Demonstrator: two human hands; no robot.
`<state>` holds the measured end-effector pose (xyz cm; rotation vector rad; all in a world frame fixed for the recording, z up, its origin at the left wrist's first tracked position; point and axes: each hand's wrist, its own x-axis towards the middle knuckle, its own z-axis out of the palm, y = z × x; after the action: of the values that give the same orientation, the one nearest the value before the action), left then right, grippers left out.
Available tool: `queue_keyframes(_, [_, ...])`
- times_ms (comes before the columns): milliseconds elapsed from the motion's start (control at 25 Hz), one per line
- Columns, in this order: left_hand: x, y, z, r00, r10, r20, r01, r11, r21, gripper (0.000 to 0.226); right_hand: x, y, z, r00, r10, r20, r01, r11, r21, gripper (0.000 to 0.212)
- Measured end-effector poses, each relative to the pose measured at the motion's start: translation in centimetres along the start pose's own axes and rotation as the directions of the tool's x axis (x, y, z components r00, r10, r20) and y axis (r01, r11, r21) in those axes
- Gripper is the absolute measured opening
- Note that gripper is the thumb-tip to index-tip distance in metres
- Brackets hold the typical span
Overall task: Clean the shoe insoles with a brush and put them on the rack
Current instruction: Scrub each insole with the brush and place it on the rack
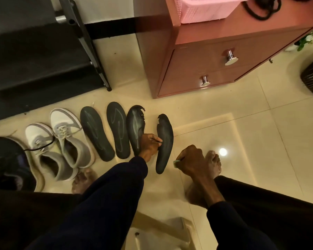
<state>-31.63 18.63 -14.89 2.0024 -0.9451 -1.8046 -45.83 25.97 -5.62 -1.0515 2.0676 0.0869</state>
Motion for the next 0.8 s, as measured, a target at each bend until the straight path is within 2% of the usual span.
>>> queue_keyframes(160, [2.6, -1.6, 1.5, 0.999, -0.016, -0.048, 0.016, 1.0, 0.004, 0.034, 1.8, 1.4, 2.3, 0.999, -0.003, 0.048, 0.004, 1.0, -0.017, 0.022])
queue_keyframes(240, [2.8, -1.6, 1.4, 0.997, 0.019, -0.074, -0.017, 0.999, 0.032, 0.033, 1.9, 1.8, 2.9, 0.998, -0.01, 0.058, 0.011, 1.0, -0.015, 0.021])
queue_keyframes(320, [3.3, -2.0, 0.5, 0.974, 0.12, -0.191, -0.099, 0.989, 0.113, 0.034, 1.9, 2.1, 3.3, 0.998, -0.02, 0.059, 0.021, 1.0, -0.008, 0.019])
queue_keyframes(400, [3.9, -3.2, -0.9, 0.916, 0.189, -0.354, -0.152, 0.98, 0.131, 0.034, 1.7, 2.1, 3.7, 0.998, -0.035, 0.06, 0.034, 0.999, 0.008, 0.014])
queue_keyframes(480, [4.4, -4.3, -2.3, 0.883, 0.192, -0.429, -0.121, 0.975, 0.186, 0.009, 1.8, 1.9, 4.3, 0.997, -0.054, 0.062, 0.053, 0.998, 0.021, 0.012])
queue_keyframes(520, [4.4, -4.6, -2.6, 0.874, 0.164, -0.458, -0.026, 0.955, 0.294, 0.021, 1.8, 1.9, 4.6, 0.997, -0.062, 0.056, 0.061, 0.998, 0.018, 0.012])
queue_keyframes(600, [3.8, -4.7, -2.5, 0.876, 0.077, -0.476, 0.199, 0.841, 0.503, 0.062, 1.8, 1.6, 5.1, 0.997, -0.062, 0.047, 0.061, 0.998, 0.013, 0.012])
queue_keyframes(640, [3.6, -4.6, -2.2, 0.874, 0.073, -0.48, 0.243, 0.79, 0.563, 0.075, 1.9, 1.6, 5.3, 0.997, -0.066, 0.042, 0.066, 0.998, 0.01, 0.012])
queue_keyframes(720, [3.1, -4.1, -1.2, 0.867, 0.081, -0.491, 0.268, 0.756, 0.597, 0.086, 1.9, 1.6, 5.7, 0.997, -0.07, 0.03, 0.07, 0.997, 0.015, 0.015])
queue_keyframes(800, [3.1, -4.0, -0.5, 0.843, 0.051, -0.536, 0.312, 0.765, 0.564, 0.087, 1.9, 1.5, 5.9, 0.997, -0.065, 0.031, 0.064, 0.998, 0.028, 0.019])
